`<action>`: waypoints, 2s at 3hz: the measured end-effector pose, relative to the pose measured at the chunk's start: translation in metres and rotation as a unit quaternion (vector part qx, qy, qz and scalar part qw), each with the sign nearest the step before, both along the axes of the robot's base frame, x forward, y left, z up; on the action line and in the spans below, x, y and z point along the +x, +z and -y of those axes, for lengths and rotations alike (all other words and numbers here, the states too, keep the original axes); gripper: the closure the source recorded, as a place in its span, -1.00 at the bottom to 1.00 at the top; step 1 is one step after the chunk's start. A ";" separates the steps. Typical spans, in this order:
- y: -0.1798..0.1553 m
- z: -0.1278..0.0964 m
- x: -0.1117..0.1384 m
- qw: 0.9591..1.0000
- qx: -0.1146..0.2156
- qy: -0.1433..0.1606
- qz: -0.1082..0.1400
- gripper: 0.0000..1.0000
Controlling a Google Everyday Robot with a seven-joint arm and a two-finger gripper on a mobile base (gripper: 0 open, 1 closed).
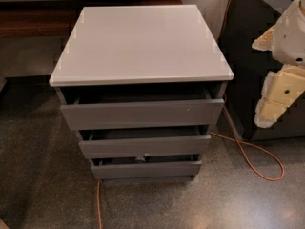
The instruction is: Pick orange from bottom drawer and place on counter
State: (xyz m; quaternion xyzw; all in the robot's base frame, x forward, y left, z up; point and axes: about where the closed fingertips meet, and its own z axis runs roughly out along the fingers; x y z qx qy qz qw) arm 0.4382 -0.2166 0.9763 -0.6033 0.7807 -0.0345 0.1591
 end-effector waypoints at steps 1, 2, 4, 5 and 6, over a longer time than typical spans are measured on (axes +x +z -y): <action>0.000 0.000 0.000 1.000 0.000 0.000 0.000 -1.00; -0.012 -0.003 -0.003 1.000 0.000 0.009 0.002 -1.00; -0.087 -0.014 -0.016 0.997 0.016 0.070 0.011 -1.00; -0.123 -0.018 -0.016 0.994 0.038 0.104 0.019 -1.00; -0.154 -0.026 -0.010 0.988 0.054 0.143 0.035 -1.00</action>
Offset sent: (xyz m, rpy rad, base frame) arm -0.0095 0.0089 -0.0490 0.0027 0.0052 0.0673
